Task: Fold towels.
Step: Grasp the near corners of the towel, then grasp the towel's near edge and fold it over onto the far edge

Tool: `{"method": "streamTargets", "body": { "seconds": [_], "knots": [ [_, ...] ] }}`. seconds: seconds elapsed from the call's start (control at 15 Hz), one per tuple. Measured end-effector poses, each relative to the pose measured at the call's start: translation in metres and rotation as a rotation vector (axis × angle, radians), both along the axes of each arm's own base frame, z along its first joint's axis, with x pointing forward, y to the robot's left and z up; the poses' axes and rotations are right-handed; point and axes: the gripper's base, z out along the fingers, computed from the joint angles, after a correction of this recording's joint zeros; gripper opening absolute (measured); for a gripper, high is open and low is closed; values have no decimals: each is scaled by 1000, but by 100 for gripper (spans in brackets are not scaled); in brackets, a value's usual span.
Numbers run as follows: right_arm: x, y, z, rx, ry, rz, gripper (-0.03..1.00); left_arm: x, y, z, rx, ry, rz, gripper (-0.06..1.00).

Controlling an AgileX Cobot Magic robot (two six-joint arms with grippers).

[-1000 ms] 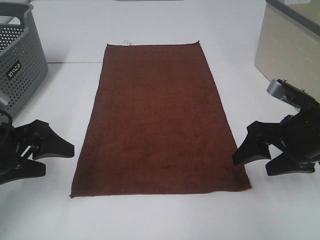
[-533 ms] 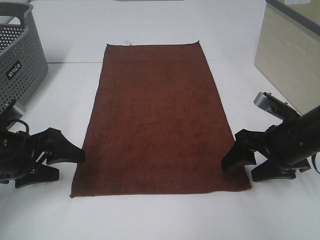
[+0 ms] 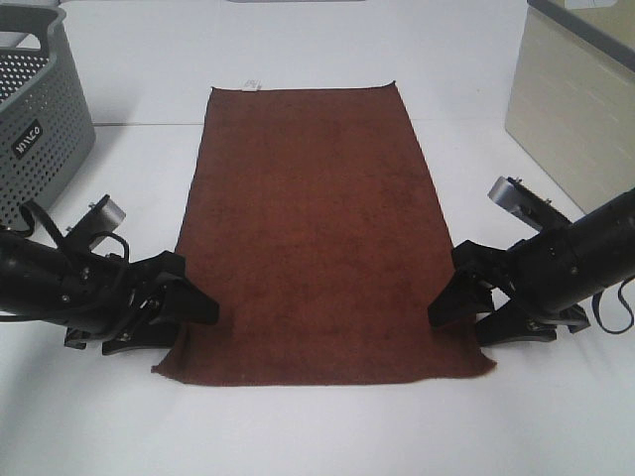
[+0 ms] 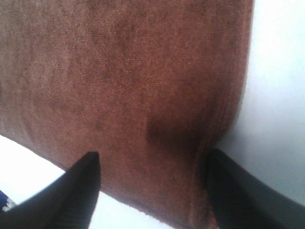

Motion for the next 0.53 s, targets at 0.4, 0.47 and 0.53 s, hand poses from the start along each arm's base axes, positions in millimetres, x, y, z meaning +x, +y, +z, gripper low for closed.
{"method": "streamTargets", "body": {
  "seconds": [0.4,0.47,0.53],
  "knots": [
    [-1,10,-9,-48,3,5,6,0,1,-3,18,9,6,0],
    [0,9,-9,-52,6,-12,0,0,1,-3,20,8,1,0],
    [0,10,-9,-49,16,-23,0,-1,1,-2,23,4,-10,0]
  ]
}}
